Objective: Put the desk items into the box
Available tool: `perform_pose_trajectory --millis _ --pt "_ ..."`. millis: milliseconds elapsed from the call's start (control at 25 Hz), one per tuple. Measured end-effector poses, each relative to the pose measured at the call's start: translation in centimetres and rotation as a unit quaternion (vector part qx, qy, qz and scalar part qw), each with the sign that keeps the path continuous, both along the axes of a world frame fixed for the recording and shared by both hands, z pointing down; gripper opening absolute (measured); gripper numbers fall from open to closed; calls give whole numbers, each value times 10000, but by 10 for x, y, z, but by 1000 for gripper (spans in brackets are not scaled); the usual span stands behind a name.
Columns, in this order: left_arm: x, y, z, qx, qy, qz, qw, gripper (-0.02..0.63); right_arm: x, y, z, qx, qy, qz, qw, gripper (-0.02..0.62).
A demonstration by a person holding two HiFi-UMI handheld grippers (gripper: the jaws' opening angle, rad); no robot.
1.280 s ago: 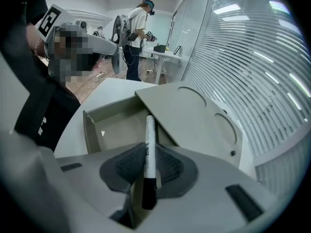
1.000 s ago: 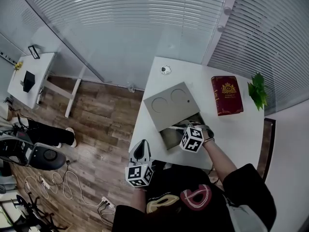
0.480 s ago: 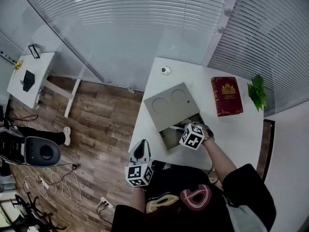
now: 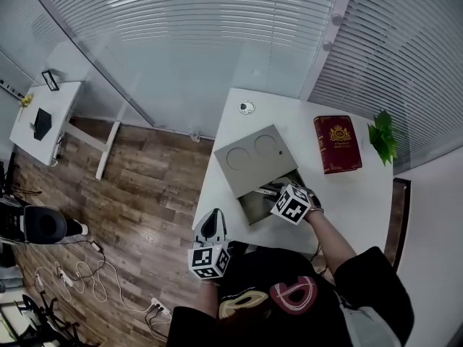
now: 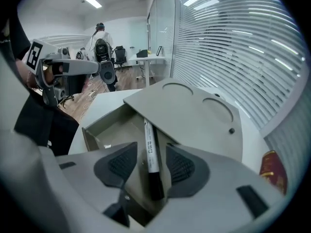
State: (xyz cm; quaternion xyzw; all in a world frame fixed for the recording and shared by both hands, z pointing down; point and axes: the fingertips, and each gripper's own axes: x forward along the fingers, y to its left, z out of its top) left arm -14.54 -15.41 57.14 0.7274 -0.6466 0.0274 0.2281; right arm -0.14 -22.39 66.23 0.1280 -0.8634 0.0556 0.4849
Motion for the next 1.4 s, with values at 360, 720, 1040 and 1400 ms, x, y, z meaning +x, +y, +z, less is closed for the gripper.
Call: perform_pose_trajectory --millis 360,720,1040,1400 --pt "10 -4 -7 130 32 235 9996 18 10 -2 -37 90 -966 938 9909 193" --pt "33 -12 -17 246 162 735 9969 18 37 0 -72 579 -1649 2209 9595 209" --pt "60 -21 -22 330 282 1234 9914 18 73 13 -86 833 -2102 3241 9186 207" --pt "83 -25 -26 402 251 1681 9846 18 115 34 -97 1404 -2225 4064 8750 188"
